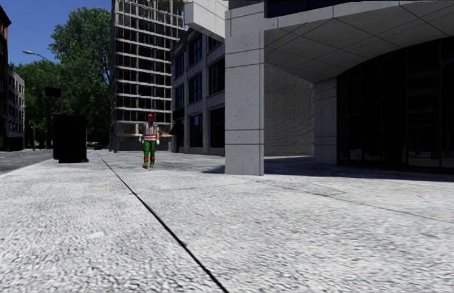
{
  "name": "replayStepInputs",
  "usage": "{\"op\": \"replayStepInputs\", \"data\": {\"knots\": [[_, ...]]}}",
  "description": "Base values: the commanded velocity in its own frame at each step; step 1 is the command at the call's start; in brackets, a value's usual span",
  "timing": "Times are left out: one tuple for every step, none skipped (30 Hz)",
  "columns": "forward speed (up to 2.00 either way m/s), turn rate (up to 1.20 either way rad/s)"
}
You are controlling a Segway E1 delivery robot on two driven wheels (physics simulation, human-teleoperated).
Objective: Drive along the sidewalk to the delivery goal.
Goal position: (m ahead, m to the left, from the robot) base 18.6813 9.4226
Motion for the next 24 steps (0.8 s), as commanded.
{"op": "replayStepInputs", "data": {"knots": [[1.62, 0.82], [1.62, 0.82], [1.62, 0.82], [1.62, 0.82], [1.63, 0.82], [1.66, 0.82], [1.66, 0.82], [1.67, 0.81], [1.67, 0.75], [1.67, 0.65], [1.67, 0.46], [1.67, 0.46], [1.67, 0.5], [1.67, 0.63], [1.67, 0.68], [1.67, 0.69], [1.67, 0.69], [1.67, 0.69], [1.66, 0.69], [1.66, 0.69], [1.66, 0.69], [1.65, 0.48], [1.58, 0.0], [1.41, 0.0]]}}
